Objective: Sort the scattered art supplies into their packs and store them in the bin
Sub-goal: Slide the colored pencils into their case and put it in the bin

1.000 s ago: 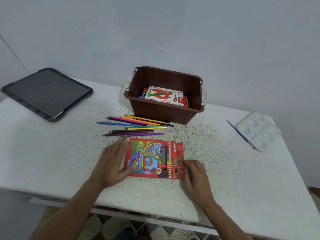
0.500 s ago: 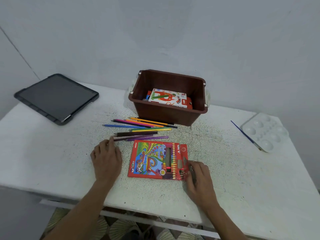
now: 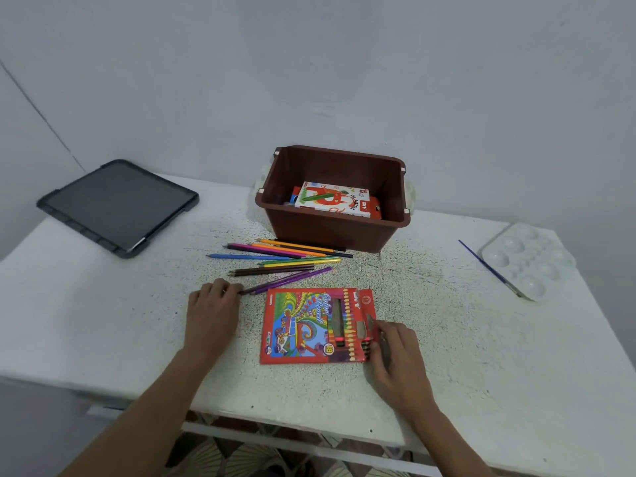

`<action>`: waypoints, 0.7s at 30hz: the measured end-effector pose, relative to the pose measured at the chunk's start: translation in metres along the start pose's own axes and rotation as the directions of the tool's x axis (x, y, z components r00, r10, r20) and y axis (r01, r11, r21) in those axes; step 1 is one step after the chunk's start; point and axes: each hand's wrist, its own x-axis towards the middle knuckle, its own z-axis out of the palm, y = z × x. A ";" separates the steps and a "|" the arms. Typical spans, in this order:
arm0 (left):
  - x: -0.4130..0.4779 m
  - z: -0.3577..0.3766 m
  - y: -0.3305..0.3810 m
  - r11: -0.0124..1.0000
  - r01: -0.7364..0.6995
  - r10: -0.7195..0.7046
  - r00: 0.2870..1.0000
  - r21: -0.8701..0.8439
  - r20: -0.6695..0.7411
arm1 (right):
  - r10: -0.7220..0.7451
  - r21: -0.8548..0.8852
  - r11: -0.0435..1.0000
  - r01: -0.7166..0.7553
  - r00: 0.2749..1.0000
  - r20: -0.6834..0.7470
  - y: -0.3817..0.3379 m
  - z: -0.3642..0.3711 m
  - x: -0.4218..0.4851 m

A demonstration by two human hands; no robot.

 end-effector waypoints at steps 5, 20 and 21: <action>0.003 -0.009 -0.012 0.999 0.013 -0.012 1.000 0.036 -0.012 | 0.002 0.003 1.000 -0.002 1.000 -0.009 -0.002 -0.001 -0.001; -0.005 -0.041 0.088 0.316 0.444 -0.142 0.896 -0.839 0.421 | 0.077 0.095 0.993 -0.074 0.996 -0.037 -0.036 0.000 0.032; -0.005 -0.042 0.094 0.298 0.438 -0.111 0.898 -0.848 0.425 | 0.054 0.083 0.995 -0.053 0.999 -0.006 -0.039 0.002 0.036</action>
